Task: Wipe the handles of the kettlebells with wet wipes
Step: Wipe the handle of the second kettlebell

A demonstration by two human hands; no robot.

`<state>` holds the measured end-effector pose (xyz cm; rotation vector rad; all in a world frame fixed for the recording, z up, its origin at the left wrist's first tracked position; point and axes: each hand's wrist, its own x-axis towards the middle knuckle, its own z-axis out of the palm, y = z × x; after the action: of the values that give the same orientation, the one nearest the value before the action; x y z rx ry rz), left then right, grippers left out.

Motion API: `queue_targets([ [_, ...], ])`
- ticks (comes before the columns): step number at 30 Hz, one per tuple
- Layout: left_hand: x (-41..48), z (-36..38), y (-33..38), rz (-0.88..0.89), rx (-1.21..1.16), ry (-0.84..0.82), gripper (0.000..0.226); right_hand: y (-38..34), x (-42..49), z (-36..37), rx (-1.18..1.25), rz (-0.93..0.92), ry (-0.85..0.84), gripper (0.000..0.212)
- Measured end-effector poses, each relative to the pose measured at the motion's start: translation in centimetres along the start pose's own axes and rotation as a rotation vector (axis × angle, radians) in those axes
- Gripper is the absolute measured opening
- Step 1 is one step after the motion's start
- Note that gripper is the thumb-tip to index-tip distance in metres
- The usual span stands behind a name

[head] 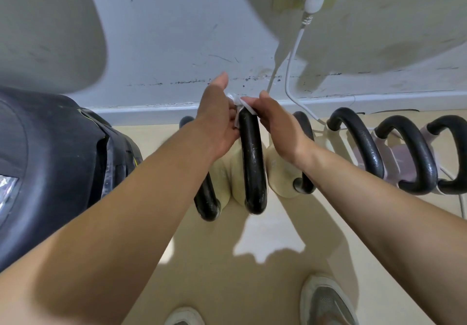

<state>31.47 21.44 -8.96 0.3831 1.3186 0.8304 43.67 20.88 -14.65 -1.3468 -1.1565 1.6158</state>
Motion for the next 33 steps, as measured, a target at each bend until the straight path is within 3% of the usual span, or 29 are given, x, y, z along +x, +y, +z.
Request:
queue_targets([
  [5, -0.2, -0.4, 0.0, -0.033, 0.134, 0.0, 0.063, 0.3, -0.7, -0.7, 0.065, 0.008, 0.04, 0.049],
  [15, -0.8, -2.3, -0.8, -0.097, 0.176, 0.04, 0.056, 0.5, -2.4, -1.3, -0.001, -0.094, 0.033, 0.054],
  [19, -0.7, -1.4, -0.5, -0.098, -0.007, 0.012, 0.065, 0.3, -1.8, -0.7, -0.042, -0.091, 0.004, 0.057],
  [23, -0.1, -0.5, 0.0, -0.082, -0.11, -0.03, 0.075, 0.0, -0.8, 0.1, -0.064, -0.036, -0.02, 0.037],
  [26, 0.1, 0.1, 0.7, -0.079, -0.131, -0.038, 0.077, 0.2, 0.0, 0.2, 0.007, 0.046, 0.024, 0.038],
  [29, 0.1, 0.3, 0.5, -0.087, -0.067, -0.055, 0.053, -0.3, 0.2, 0.3, 0.113, 0.113, 0.023, 0.047],
  [33, 0.1, 0.9, -0.6, -0.046, 0.018, -0.041, 0.053, 0.5, -0.2, 0.7, 0.124, 0.116, 0.112, 0.054],
])
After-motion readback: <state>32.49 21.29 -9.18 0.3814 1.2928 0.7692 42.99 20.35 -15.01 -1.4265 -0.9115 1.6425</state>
